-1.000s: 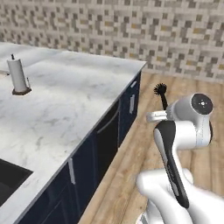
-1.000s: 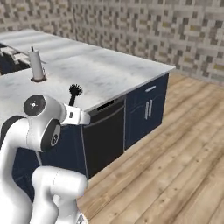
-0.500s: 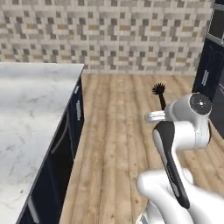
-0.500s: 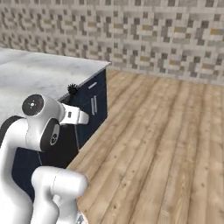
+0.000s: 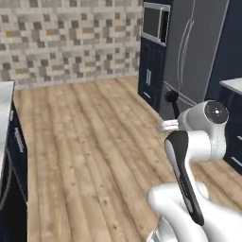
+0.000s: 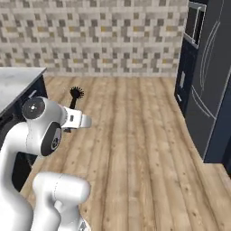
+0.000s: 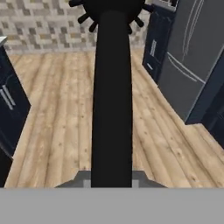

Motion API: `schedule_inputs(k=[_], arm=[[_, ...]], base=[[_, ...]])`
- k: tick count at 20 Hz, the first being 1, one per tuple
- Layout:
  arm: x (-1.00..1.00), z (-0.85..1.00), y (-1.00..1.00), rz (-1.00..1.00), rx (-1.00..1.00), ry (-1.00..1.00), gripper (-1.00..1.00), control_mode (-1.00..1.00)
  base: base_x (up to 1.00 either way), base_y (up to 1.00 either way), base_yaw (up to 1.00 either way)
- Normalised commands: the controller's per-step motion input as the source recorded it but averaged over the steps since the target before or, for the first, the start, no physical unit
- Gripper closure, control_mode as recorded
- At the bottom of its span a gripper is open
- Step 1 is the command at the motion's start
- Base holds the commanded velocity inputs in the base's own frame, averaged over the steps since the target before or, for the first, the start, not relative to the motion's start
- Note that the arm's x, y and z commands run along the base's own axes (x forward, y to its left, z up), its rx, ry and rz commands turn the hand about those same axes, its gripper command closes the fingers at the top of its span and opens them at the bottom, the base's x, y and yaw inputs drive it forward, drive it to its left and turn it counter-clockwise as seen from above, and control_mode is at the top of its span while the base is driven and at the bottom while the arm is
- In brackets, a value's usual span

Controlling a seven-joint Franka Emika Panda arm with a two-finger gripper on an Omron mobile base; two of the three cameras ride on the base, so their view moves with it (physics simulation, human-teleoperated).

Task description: Pick up the dish brush and bar soap from the sink, and place them back in the cabinet, and close the cabinet door.

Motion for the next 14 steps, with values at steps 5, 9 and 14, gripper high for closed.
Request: schedule_inputs(k=[5,9,14], arm=[[0.00,0.00,0.00,0.00,0.00,0.00,1.00,1.00],[0.00,0.00,0.00,0.00,0.00,0.00,1.00,1.00],[0.00,0.00,0.00,0.00,0.00,0.00,1.00,1.00]], base=[[0.32,-0.40,-0.57],[0.34,-0.31,-0.58],[0.32,-0.29,-0.58]])
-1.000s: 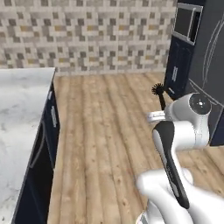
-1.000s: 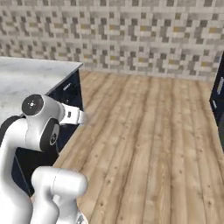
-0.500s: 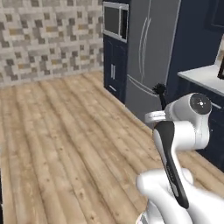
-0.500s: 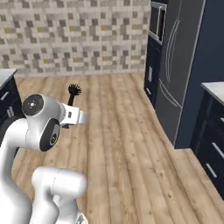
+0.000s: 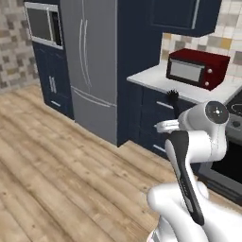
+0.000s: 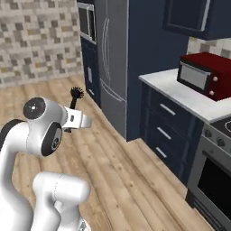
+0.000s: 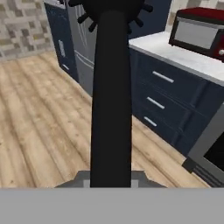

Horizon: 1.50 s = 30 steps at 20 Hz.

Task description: Pick up the dish brush and bar soap from the sink, and place them back in the cabinet, and close the cabinet door.

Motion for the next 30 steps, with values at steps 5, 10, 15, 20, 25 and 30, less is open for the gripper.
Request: schedule_inputs(k=[5,10,15,20,25,30], arm=[[0.00,0.00,0.00,0.00,0.00,0.00,1.00,1.00],[0.00,0.00,0.00,0.00,0.00,0.00,1.00,1.00],[0.00,0.00,0.00,0.00,0.00,0.00,1.00,1.00],[0.00,0.00,0.00,0.00,0.00,0.00,1.00,1.00],[0.00,0.00,0.00,0.00,0.00,0.00,1.00,1.00],[0.00,0.00,0.00,0.00,0.00,0.00,1.00,1.00]], base=[[0.36,-0.24,-0.58],[0.43,-0.33,-0.47],[0.41,-0.37,-0.42],[0.42,-0.38,-0.42],[0.34,-0.47,-0.39],[0.21,-0.66,-0.32]])
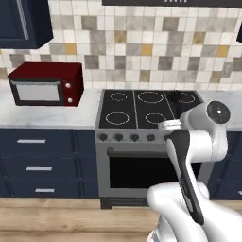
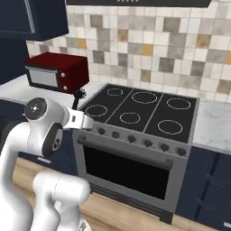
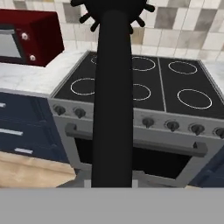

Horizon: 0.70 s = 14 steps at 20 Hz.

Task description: Pick up the dish brush and bar soap from the sink, and place them back in the cabinet, and close the cabinet door.

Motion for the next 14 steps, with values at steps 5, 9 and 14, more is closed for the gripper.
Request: schedule_inputs(k=[5,9,14], arm=[[0.00,0.00,0.00,0.00,0.00,0.00,1.00,1.00],[0.00,0.00,0.00,0.00,0.00,0.00,1.00,1.00],[0.00,0.00,0.00,0.00,0.00,0.00,1.00,1.00]], base=[[0.19,-0.66,-0.23],[0.17,-0.68,-0.13],[0.14,-0.72,-0.11]])
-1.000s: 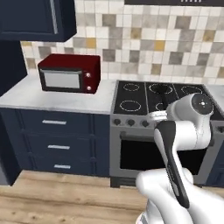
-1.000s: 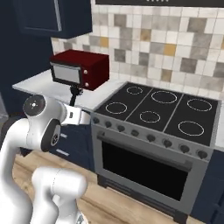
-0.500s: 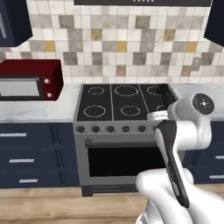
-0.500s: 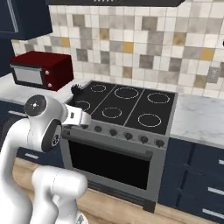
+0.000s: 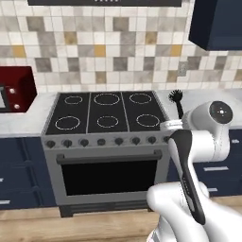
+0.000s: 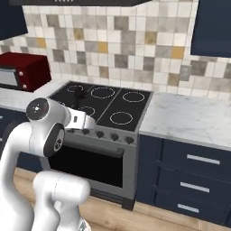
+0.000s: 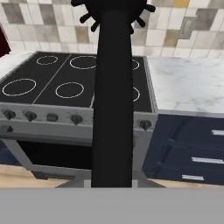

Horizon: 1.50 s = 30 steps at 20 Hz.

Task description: Pick up the dish brush and bar soap from the sink, and place them back in the cabinet, and close the cabinet door.

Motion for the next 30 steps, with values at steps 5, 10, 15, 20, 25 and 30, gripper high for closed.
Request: schedule_inputs(k=[5,10,15,20,25,30], arm=[[0.00,0.00,0.00,0.00,0.00,0.00,1.00,1.00],[0.00,0.00,0.00,0.00,0.00,0.00,1.00,1.00],[0.00,0.00,0.00,0.00,0.00,0.00,1.00,1.00],[0.00,0.00,0.00,0.00,0.00,0.00,1.00,1.00],[0.00,0.00,0.00,0.00,0.00,0.00,1.00,1.00],[0.00,0.00,0.00,0.00,0.00,0.00,1.00,1.00]], base=[[0.14,-0.72,-0.09],[0.18,-0.65,-0.12],[0.26,-0.56,-0.12],[0.36,-0.55,-0.05],[0.35,-0.59,0.00],[0.44,-0.52,0.00]])
